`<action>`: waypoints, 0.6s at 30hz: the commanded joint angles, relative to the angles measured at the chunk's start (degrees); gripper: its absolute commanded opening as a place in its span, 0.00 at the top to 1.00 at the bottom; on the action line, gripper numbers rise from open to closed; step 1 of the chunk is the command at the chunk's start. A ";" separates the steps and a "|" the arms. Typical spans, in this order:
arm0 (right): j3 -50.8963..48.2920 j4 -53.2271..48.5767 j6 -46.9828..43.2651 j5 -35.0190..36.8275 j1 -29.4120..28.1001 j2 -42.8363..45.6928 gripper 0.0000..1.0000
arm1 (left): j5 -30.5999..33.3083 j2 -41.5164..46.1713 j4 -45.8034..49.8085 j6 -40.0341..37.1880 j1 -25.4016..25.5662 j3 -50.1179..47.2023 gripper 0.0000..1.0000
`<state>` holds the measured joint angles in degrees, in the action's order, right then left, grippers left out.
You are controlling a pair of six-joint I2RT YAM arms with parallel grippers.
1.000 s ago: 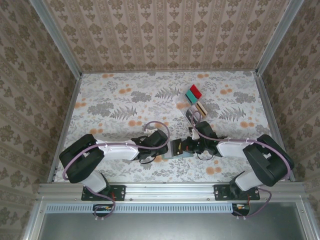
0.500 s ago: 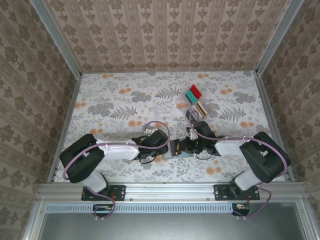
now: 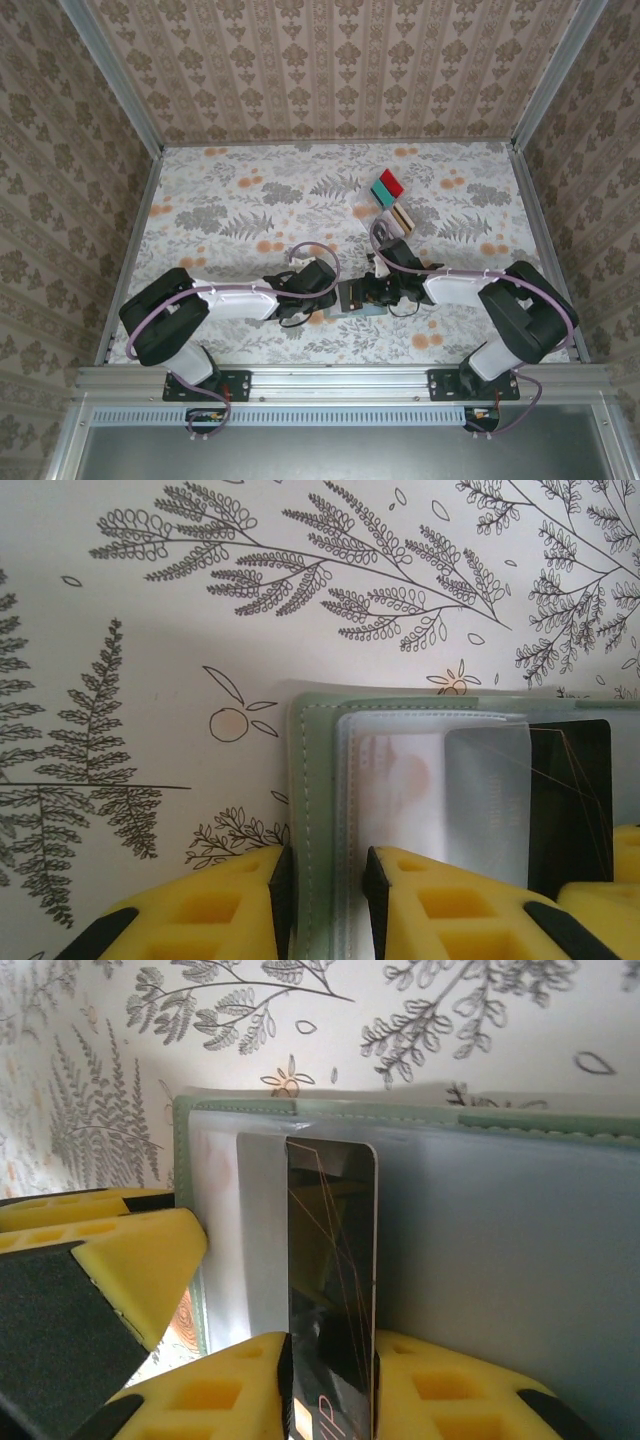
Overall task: Put the credit cards into the card holder
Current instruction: Insert the credit card into the card slot.
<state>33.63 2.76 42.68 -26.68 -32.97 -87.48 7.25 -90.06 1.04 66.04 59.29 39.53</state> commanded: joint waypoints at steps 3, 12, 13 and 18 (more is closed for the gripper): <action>1.81 -8.88 -2.67 4.09 -0.34 0.30 0.72 | -1.45 -1.67 0.24 0.58 0.81 0.73 0.71; 2.97 -6.30 -1.35 1.08 -1.71 -1.72 0.86 | -1.83 -1.45 -0.85 0.67 0.74 0.17 0.71; 3.15 -5.75 -1.03 0.50 -1.90 -2.10 0.85 | -1.89 -1.50 -1.08 0.59 0.82 0.20 0.71; 5.12 -6.49 -0.21 0.82 -3.06 -3.27 0.83 | -1.98 -1.93 -1.04 0.49 0.81 0.64 0.71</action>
<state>37.28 -1.98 41.80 -25.78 -34.98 -89.62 7.25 -90.21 0.69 66.02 59.40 39.53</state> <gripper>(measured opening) 0.169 0.291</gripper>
